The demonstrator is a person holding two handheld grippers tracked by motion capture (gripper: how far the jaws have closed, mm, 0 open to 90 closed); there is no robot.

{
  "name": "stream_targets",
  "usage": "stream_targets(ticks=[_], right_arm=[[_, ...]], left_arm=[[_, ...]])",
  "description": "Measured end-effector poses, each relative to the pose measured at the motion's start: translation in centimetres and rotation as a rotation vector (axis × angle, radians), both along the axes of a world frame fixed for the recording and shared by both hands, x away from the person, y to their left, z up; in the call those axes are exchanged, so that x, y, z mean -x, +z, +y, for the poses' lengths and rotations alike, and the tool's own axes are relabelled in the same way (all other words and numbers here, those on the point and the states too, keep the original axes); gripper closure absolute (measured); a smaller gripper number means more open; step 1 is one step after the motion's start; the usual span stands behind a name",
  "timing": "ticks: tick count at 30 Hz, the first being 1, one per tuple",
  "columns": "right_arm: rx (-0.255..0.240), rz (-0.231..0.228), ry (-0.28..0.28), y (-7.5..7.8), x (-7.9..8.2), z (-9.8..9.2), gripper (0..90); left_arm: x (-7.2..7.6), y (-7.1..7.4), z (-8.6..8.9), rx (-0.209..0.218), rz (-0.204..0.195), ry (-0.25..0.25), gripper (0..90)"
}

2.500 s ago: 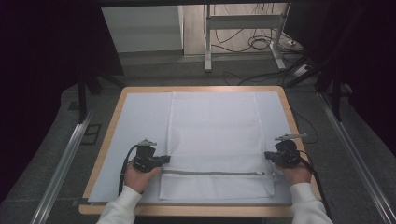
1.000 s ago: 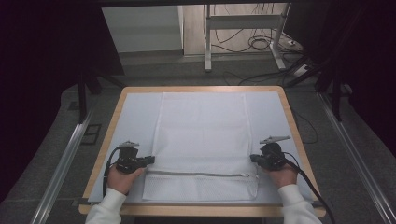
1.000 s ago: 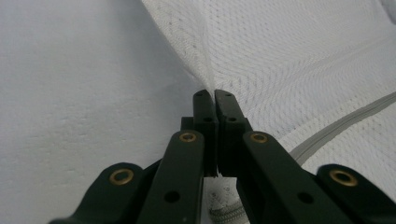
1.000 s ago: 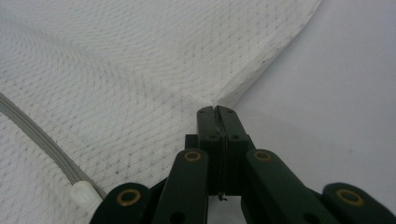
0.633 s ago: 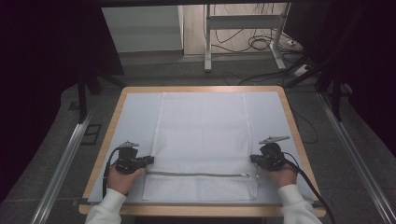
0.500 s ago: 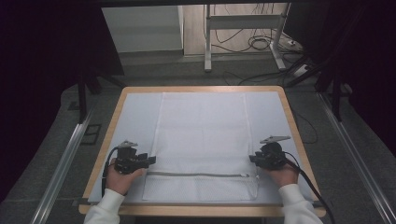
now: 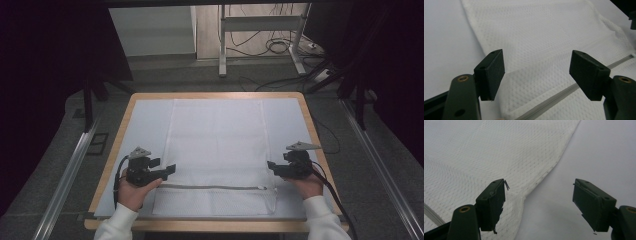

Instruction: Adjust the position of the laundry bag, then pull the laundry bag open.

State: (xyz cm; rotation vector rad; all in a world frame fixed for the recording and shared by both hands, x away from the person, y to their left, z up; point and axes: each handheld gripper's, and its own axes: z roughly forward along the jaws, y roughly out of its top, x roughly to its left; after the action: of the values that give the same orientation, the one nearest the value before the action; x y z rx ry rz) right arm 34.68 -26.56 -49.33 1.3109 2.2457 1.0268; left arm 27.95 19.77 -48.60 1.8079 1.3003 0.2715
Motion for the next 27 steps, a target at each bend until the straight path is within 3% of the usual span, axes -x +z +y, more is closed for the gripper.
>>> stream_targets(ticks=[9,27], right_arm=[[0.001,-0.004,-0.022,0.2,0.1,-0.3,25.1],[-0.001,-0.022,-0.016,0.4,1.3,-0.4,25.2]], left_arm=[[0.1,0.7,-2.6,-0.001,-0.009,-0.055,29.1],[-0.5,1.2,-8.3,0.015,0.02,-0.192,30.0]])
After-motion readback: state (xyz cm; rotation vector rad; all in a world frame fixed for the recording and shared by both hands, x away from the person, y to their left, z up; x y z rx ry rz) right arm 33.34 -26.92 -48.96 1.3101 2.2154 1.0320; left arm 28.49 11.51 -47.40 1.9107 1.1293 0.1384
